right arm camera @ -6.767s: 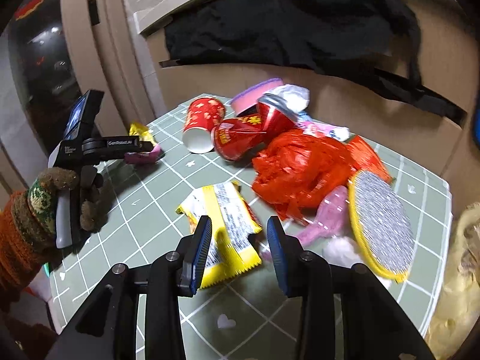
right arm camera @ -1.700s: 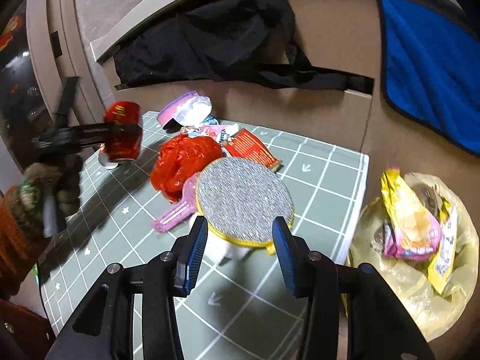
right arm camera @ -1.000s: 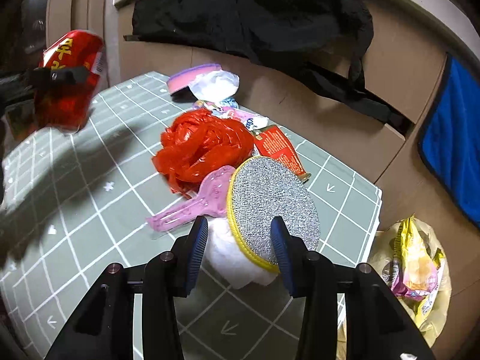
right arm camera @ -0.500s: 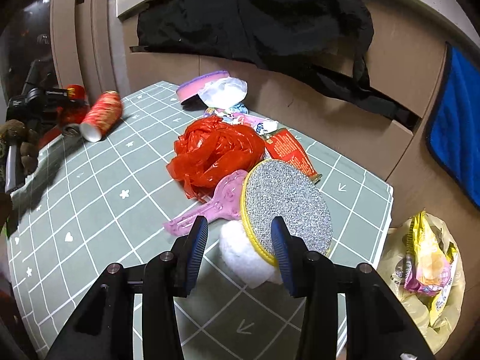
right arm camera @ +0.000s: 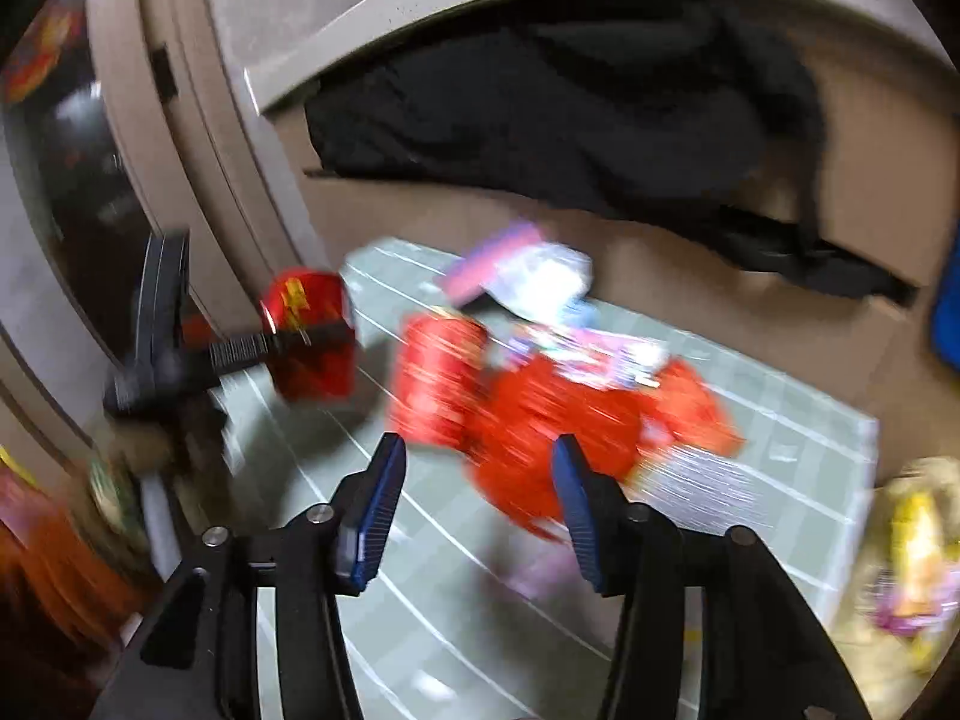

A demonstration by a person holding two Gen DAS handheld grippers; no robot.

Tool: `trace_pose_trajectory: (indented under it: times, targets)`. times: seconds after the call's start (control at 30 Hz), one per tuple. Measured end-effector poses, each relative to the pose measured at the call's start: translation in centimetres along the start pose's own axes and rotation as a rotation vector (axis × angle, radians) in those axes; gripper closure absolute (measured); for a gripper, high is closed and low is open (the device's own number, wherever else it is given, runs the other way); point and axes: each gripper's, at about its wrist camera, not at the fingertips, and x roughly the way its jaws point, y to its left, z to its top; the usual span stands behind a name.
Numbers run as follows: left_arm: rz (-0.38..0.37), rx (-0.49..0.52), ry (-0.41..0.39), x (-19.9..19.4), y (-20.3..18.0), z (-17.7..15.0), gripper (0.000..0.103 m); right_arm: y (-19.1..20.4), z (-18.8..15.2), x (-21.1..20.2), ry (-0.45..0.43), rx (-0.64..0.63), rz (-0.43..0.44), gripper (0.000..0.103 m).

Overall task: Collect trash
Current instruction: 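Grasp the red can with the left gripper while the right grasps a red paper cup, then carry the red can and red cup to the bin and release both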

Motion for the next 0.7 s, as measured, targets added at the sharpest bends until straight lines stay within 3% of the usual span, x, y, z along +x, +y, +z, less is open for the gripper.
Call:
trace_pose_trajectory:
  times: [0.07, 0.13, 0.23, 0.47, 0.57, 0.7]
  targets:
    - [0.012, 0.019, -0.027, -1.5, 0.4, -0.3, 0.075, 1.3, 0.8, 2.3, -0.002, 0.011, -0.015, 0.055]
    - [0.017, 0.033, -0.048, -2.7, 0.9, -0.4, 0.075, 2.9, 1.1, 5.0, -0.005, -0.026, -0.085, 0.055]
    - [0.047, 0.048, -0.071, -4.4, 2.0, -0.5, 0.075, 4.2, 1.3, 8.6, 0.028, -0.071, -0.097, 0.055]
    - [0.074, 0.015, -0.094, -7.1, 4.7, -0.8, 0.075, 4.1, 0.7, 13.9, 0.132, -0.118, -0.168, 0.049]
    - [0.070, 0.009, -0.086, -7.0, 4.5, -1.1, 0.075, 4.3, 0.3, 13.6, 0.121, -0.148, -0.187, 0.051]
    - [0.048, 0.036, -0.072, -6.9, 2.9, -1.6, 0.075, 3.9, 0.6, 10.4, 0.074, -0.085, -0.105, 0.052]
